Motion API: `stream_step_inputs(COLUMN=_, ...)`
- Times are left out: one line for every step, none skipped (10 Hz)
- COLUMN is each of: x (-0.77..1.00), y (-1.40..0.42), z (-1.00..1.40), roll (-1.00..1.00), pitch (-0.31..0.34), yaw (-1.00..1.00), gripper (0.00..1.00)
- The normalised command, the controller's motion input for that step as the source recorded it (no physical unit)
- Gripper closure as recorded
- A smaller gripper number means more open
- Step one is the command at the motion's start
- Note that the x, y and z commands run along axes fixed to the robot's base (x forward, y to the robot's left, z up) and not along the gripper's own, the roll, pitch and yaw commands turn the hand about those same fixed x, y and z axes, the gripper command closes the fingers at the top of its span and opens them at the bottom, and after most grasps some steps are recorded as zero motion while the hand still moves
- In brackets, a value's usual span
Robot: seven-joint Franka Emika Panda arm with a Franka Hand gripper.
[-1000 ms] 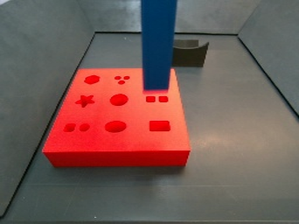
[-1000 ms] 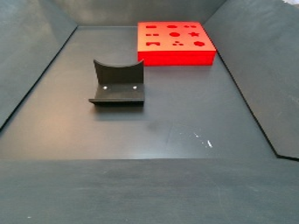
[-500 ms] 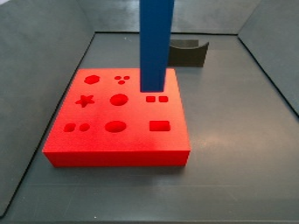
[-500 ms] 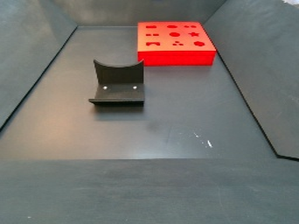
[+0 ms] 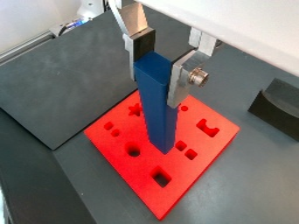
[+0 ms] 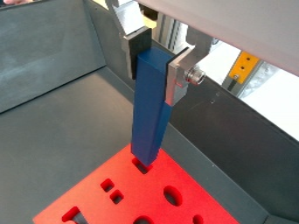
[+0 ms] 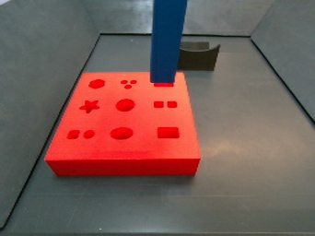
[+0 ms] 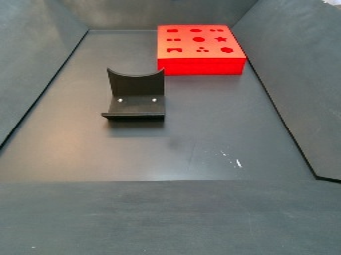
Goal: Insert the rectangle object.
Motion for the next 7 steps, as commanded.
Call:
stream_step_inputs(x=0.93, y=-0.16, z=-0.8, roll=0.04, pitch=0.133, yaw=-0.02, gripper=1.0)
stream_step_inputs(x=0.99, y=-0.18, z=-0.77, roll=0.07, pitch=0.133, yaw=0.0, gripper=1.0)
stream_step_inputs(x=0.96, y=-0.26, z=-0.57, roll=0.1, pitch=0.106, yaw=0.0, gripper=1.0)
stream_step_inputs(x=0.96, y=-0.25, z=-0.51, roll=0.14, pitch=0.106, yaw=0.0, gripper=1.0)
stream_step_inputs(x=1.0, y=-0.24, z=-0.5, roll=0.13, pitch=0.044, yaw=0.0, gripper=1.0)
stream_step_inputs(x=1.0, y=-0.13, z=-0.45, roll=0.02, pitch=-0.019, yaw=0.0, gripper=1.0)
stream_step_inputs(x=1.0, y=-0.04, z=-0.43, roll=0.0, pitch=-0.036, yaw=0.0, gripper=1.0)
